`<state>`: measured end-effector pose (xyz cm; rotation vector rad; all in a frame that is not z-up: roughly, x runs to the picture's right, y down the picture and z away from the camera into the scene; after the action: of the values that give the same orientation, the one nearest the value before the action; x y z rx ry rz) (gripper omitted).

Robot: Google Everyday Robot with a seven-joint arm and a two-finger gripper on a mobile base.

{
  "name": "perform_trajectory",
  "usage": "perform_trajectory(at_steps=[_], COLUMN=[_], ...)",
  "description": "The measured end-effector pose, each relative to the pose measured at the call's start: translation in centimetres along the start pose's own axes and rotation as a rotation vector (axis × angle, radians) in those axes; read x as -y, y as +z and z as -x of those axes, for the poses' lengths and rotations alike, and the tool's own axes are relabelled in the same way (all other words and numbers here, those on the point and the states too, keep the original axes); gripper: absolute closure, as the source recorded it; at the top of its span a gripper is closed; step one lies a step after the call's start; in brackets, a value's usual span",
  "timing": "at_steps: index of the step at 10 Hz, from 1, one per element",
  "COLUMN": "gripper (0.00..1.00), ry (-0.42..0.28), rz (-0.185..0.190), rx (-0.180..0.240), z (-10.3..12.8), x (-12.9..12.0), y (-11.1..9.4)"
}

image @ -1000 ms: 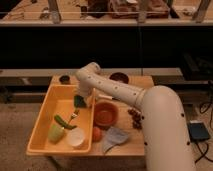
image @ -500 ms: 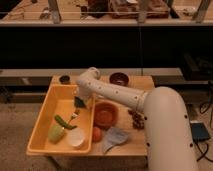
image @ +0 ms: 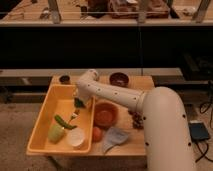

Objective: Place sponge in paper cup

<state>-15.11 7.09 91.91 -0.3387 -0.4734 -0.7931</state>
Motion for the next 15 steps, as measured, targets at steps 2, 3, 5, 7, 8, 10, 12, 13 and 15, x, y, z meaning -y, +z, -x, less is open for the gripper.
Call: perform_trajectory(at_steps=[2,3,5,7,8,10,12,13,15], gripper=[0.57,0.57,0.57,0.57,0.57,0.57,0.57,0.57,0.57], ry=[-0.002,-0.002,0.001,-0.007,-0.019,-0.059,-0.124,-0.156,-0.25], rz=[0.006,0.006,0.008,0.009,0.011,-0.005,-0.042,-0.056,-0.062], rx=[0.001,0.001,0.0,-0.016,-0.042,-0.074,-0.104,-0.096,0.003], z=[-0.1,-0.2,-0.4,-0.4,-0.4,0.1,0.8,1.4,3.6], x=[0.0,0.1,0.1,0.0,0.1,1.0,2.2,2.5,1.8], y=[0.3,0.4,0.5,-0.1,-1.4,-4.3,-9.6,-11.5,-15.2])
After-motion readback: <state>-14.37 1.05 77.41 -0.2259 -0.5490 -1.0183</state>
